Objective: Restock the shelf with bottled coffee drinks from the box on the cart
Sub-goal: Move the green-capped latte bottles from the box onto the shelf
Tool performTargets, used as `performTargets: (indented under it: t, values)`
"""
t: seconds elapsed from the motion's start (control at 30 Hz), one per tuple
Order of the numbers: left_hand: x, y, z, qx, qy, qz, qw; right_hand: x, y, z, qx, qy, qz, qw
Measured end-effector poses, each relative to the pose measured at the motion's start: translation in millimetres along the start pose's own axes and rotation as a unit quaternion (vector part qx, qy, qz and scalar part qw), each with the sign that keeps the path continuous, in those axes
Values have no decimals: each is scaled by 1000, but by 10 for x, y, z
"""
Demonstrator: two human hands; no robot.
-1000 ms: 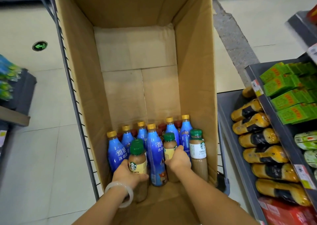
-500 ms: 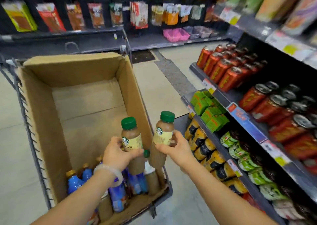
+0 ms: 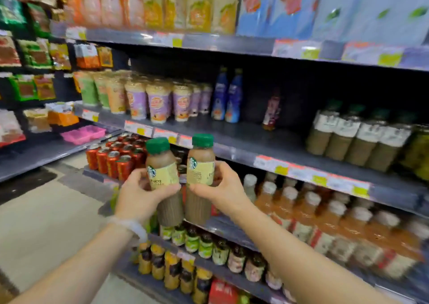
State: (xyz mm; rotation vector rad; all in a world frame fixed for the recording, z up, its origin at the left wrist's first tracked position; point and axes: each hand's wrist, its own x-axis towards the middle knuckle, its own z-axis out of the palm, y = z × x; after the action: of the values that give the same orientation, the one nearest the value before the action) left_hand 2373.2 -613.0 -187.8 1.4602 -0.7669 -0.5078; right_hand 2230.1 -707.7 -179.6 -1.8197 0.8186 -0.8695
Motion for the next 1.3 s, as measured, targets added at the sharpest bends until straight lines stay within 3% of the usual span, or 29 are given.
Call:
performTargets:
  t: [0.23, 0.43, 0.8, 1.3]
  values:
    - [-405, 536, 1565, 1, -130, 51, 990, -536, -23, -1734, -43, 154, -5, 987]
    - [-663, 794, 2405, -12, -188, 61, 980, -904, 45, -2641, -51, 244, 24, 968]
    - [-443, 1049, 3103, 13, -225, 98, 969, -779, 62, -3213, -43, 293, 26, 955]
    - [531, 1041, 3626, 29, -217, 117, 969, 240, 207, -3386, -123, 295, -5, 947]
